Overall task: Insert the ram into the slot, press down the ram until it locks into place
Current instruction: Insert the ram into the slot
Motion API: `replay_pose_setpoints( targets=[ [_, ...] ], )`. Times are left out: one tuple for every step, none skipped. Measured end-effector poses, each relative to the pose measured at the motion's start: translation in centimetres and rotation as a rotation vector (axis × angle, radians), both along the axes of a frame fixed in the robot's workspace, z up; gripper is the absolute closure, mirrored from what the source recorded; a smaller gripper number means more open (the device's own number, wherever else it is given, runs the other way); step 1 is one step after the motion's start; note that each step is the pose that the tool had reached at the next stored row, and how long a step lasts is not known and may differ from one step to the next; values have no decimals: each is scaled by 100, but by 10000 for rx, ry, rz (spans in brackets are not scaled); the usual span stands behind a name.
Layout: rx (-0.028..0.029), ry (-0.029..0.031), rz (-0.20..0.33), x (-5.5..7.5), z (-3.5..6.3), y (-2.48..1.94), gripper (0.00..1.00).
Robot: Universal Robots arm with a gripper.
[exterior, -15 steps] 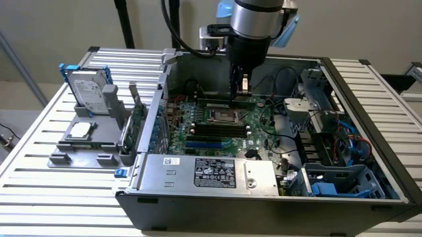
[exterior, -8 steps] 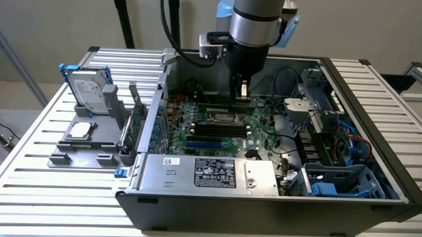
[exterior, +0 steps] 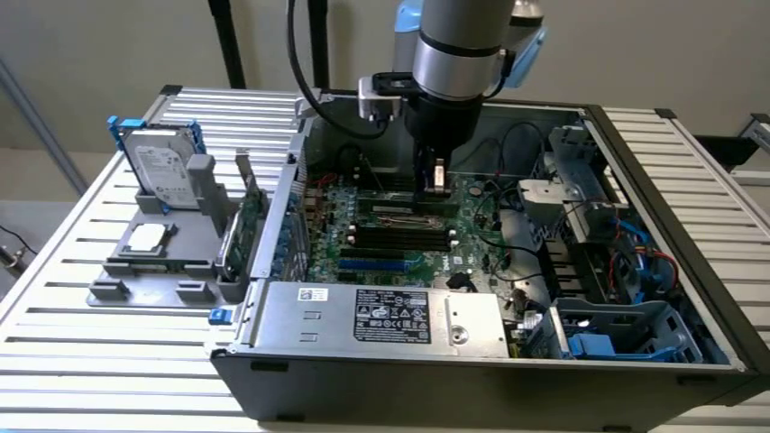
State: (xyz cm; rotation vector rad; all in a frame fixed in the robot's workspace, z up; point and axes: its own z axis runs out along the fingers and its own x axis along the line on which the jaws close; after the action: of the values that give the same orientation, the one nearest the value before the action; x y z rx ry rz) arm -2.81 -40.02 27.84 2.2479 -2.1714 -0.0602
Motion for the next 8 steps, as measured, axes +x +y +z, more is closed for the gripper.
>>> replay_pose_setpoints(
  targets=[
    [0, -23, 8, -4, -14, 0, 87],
    [-2, -54, 15, -6, -25, 0, 87],
    [-3, -91, 25, -8, -38, 0, 87],
    [-7, -124, 34, -8, -51, 0, 87],
    [-16, -145, 43, -8, -63, 0, 87],
    [-27, -161, 52, -8, -80, 0, 87],
    [-35, -165, 57, -8, -96, 0, 87],
    [-42, -165, 58, -8, -114, 0, 87]
  ],
)
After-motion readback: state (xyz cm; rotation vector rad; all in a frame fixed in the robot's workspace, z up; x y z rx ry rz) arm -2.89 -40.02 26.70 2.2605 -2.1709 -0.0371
